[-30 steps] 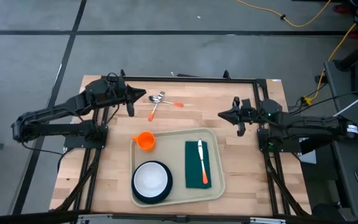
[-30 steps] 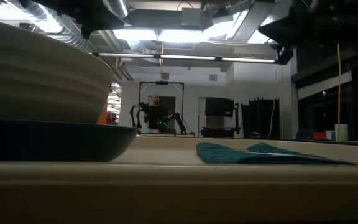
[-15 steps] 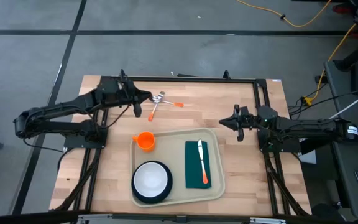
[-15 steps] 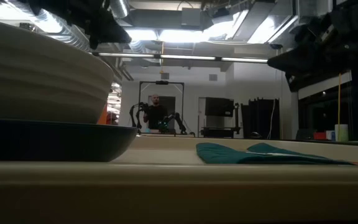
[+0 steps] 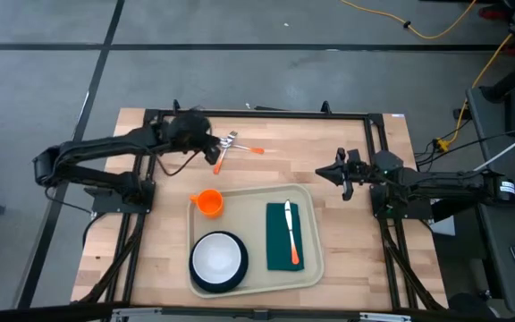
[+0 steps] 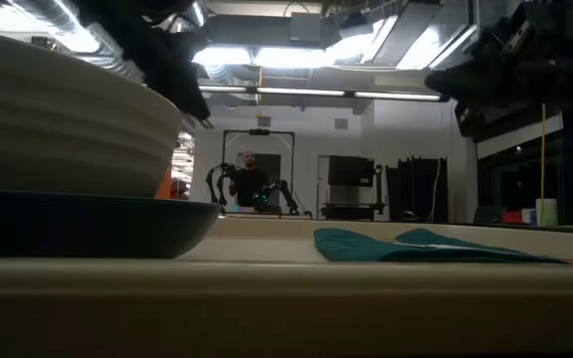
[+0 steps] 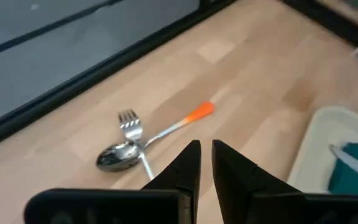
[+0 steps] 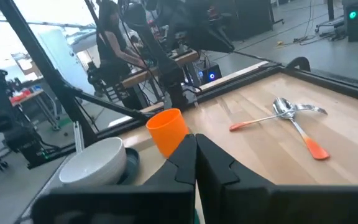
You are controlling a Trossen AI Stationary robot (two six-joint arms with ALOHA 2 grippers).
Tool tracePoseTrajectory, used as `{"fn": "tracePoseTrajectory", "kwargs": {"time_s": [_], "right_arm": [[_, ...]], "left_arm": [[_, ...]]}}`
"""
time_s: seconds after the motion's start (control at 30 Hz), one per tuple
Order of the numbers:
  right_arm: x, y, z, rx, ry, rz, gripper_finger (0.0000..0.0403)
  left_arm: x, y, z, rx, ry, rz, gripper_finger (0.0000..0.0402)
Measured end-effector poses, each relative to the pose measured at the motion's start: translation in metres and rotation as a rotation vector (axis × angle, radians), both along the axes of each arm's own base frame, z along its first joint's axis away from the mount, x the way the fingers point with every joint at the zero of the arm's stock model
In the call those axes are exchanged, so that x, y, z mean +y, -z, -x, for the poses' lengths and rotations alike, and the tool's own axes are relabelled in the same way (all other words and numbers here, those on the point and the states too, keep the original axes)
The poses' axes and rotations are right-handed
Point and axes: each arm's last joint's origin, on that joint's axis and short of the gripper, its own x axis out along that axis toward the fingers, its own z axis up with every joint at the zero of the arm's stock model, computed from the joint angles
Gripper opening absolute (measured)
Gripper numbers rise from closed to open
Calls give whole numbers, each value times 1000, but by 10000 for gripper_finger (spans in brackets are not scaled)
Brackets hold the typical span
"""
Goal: Set up tray
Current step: Put the orange fork to the left of the orange knife on the dark blue napkin on the gray serving tray
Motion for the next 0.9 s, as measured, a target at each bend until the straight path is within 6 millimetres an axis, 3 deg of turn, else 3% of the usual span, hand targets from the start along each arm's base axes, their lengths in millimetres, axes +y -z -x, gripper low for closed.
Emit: {"fn": "tracePoseTrajectory", "kwargs": {"time_s": [0.13,0.27,0.57,0.9], "right_arm": [[0,-4,-1,-12,0,-11,7],[0,-3,-1,-11,1,-12,8],[0,-3,-1,-10,2,-12,9],[0,-3,-1,-6,2,-13,9]], "left_arm": [[8,-13,-15,158,-38,13,33],[20,-12,-29,287,-119,32,33],[33,18,-58,289,-32,247,33],[36,36,-66,326,-51,312,33]]}}
